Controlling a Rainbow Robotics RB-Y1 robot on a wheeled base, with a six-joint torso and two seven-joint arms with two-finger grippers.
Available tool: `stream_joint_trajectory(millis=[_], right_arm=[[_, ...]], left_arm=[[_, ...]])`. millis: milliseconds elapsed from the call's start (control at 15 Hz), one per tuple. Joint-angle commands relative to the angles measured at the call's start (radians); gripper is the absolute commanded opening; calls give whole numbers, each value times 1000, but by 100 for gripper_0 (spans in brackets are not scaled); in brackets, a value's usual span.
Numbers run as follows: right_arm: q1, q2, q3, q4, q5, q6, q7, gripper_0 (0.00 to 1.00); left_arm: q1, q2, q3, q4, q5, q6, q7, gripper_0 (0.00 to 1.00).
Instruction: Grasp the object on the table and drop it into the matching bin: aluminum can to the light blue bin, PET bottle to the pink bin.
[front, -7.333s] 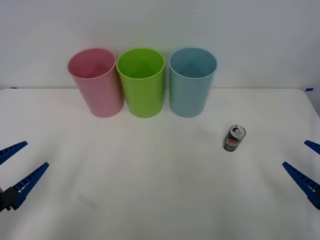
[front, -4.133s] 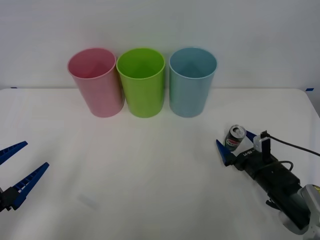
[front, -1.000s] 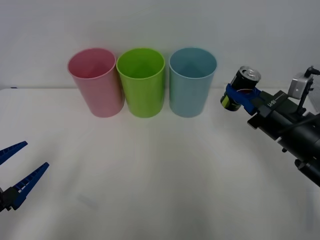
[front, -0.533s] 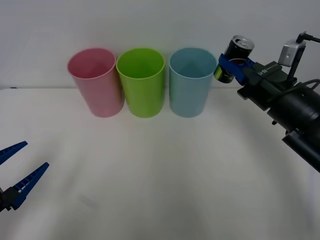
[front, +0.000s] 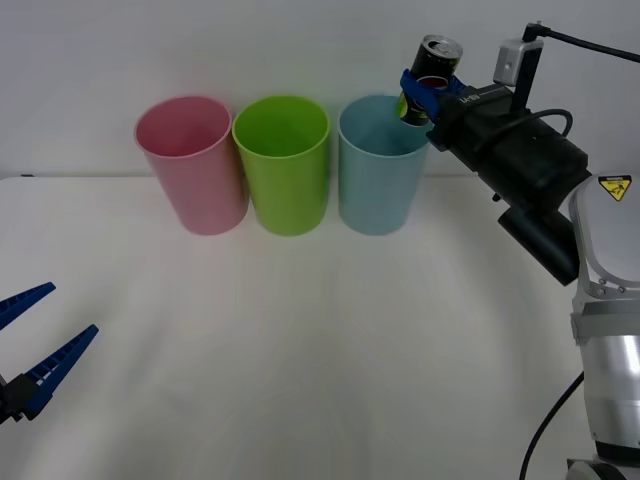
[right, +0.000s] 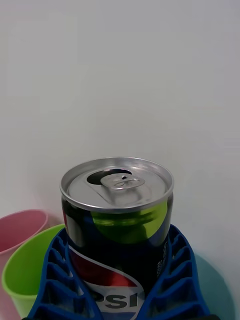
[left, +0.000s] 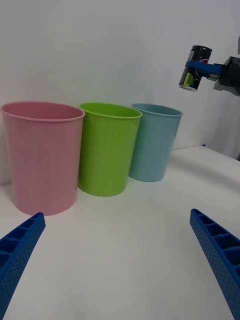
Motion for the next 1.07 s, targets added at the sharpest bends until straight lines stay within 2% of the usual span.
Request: stream_joint_trajectory(millis=[67,267,533,933,1000,1067], right_arm=[[-86,48,-28,110,68,39,4,0],[-164,68,-33,227,104,133,17,0],[-227,77,-36,335,107,179,41,0],[-227,77,-27,337,104,177,52,0],[-227,78,-25,337,102,177,52,3],[-229,78,-25,337,102,177,55,56]], left_arm=[[0,0,0,0,0,0,0,100],[0,0,0,0,0,0,0,100],[0,0,0,0,0,0,0,100],[0,0,0,0,0,0,0,100],[0,0,0,0,0,0,0,100],[0,0,0,0,0,0,0,100]])
